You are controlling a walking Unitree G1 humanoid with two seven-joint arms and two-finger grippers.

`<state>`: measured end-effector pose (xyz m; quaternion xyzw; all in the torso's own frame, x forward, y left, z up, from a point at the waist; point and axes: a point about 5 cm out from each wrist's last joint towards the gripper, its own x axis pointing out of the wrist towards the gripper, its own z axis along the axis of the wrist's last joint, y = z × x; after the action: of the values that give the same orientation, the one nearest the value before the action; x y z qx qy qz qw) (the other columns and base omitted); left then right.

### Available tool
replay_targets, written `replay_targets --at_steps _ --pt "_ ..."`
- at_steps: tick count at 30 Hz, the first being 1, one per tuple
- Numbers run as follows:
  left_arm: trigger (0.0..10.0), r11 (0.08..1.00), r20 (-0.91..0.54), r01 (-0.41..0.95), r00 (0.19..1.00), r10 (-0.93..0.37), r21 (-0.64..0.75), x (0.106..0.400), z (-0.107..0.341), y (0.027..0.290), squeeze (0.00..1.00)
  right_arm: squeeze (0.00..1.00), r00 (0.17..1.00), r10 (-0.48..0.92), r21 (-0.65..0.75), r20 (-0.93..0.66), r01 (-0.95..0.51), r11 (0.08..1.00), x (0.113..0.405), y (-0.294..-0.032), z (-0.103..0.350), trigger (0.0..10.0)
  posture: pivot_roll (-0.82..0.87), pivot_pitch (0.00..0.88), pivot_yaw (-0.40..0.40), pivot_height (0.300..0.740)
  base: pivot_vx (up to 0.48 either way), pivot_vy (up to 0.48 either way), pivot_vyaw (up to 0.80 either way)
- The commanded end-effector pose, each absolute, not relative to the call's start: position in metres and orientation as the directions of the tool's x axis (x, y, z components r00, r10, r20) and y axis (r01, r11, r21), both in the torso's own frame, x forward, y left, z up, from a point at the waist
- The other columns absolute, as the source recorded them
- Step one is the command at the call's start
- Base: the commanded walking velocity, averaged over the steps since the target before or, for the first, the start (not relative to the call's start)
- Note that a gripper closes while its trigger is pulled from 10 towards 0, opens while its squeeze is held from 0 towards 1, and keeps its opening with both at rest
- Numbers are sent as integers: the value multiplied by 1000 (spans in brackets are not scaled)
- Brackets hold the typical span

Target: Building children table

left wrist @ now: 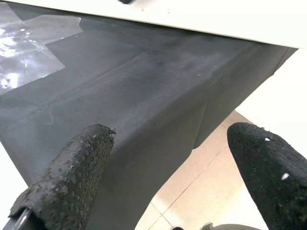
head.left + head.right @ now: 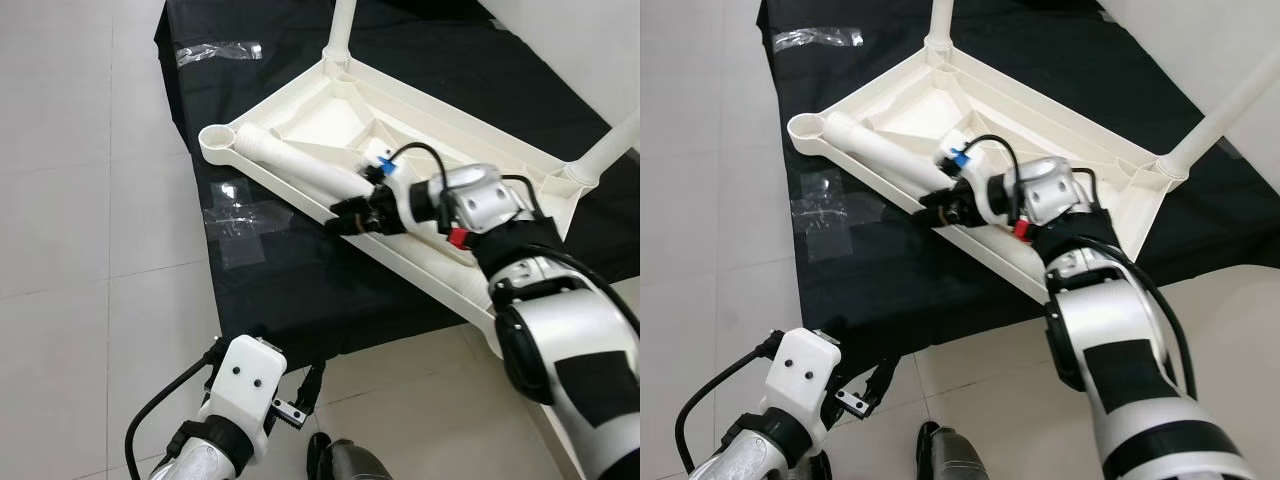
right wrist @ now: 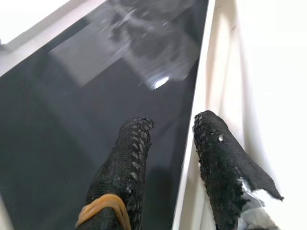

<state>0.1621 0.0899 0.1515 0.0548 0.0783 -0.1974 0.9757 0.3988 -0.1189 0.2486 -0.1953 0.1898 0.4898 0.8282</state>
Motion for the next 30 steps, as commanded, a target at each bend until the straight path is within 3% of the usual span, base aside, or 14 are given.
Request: replay_targets --at_steps 1,15,25,26,30 --pt "10000 912 -191 407 901 -390 57 159 148 87 0 0 503 678 -135 -535 -844 519 401 -115 240 10000 54 245 -138 740 0 0 0" --pt "10000 914 -190 402 903 -385 56 160 148 87 0 0 631 578 -151 -517 -732 665 404 -89 225 10000 51 244 -142 740 0 0 0" --pt "10000 914 -191 401 903 -385 55 160 148 87 0 0 587 575 -188 -569 -774 605 396 -75 201 9961 55 235 -147 740 0 0 0" --pt "10000 914 -191 402 903 -385 55 159 147 86 0 0 574 579 -194 -579 -787 586 394 -76 197 0 56 222 -145 740 0 0 0" --pt "10000 913 -193 404 902 -387 54 159 147 86 0 0 532 603 -201 -594 -824 529 391 -80 191 0 57 212 -142 740 0 0 0"
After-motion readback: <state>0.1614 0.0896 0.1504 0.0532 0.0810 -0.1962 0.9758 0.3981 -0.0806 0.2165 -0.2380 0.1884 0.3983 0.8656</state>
